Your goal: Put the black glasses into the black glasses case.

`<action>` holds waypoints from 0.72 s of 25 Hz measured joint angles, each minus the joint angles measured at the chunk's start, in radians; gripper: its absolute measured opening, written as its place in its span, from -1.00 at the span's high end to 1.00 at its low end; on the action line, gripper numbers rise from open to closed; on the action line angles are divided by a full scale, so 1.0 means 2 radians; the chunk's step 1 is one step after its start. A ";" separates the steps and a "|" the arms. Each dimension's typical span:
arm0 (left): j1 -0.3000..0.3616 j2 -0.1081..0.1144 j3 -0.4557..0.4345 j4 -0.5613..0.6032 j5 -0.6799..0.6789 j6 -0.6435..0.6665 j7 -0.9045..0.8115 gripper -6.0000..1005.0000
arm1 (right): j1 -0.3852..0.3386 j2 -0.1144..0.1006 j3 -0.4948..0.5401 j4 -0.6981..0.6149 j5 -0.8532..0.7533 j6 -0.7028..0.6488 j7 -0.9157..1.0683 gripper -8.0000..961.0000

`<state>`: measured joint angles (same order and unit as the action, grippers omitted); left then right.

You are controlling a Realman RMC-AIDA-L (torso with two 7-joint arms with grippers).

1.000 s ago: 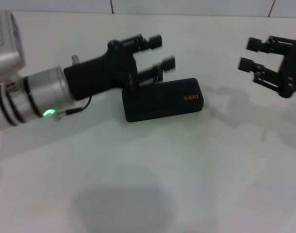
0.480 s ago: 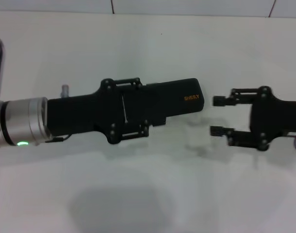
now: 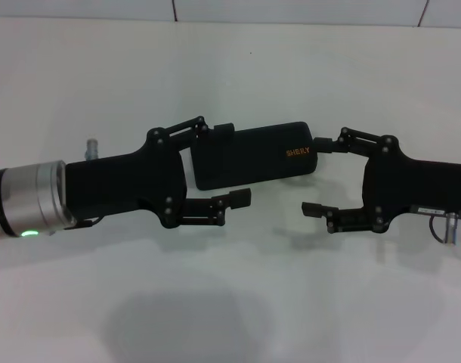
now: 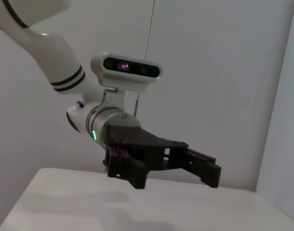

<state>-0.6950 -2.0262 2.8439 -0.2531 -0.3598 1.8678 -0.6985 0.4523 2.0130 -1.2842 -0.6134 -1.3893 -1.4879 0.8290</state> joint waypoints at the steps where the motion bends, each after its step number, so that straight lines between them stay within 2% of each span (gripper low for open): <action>1: 0.000 0.000 0.000 0.000 0.000 0.000 0.001 -0.55 | 0.001 0.000 0.000 0.001 0.001 0.001 -0.002 -0.63; 5: 0.004 0.000 0.000 0.000 0.003 0.000 0.010 -0.78 | 0.000 0.004 0.000 0.003 0.003 0.010 -0.011 -0.81; 18: 0.013 0.003 0.000 -0.013 0.006 0.002 0.023 -0.78 | 0.001 0.006 -0.005 0.039 0.053 0.008 -0.054 -0.79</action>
<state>-0.6694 -2.0212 2.8439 -0.2783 -0.3486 1.8714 -0.6521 0.4546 2.0260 -1.2937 -0.5359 -1.2827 -1.4713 0.7209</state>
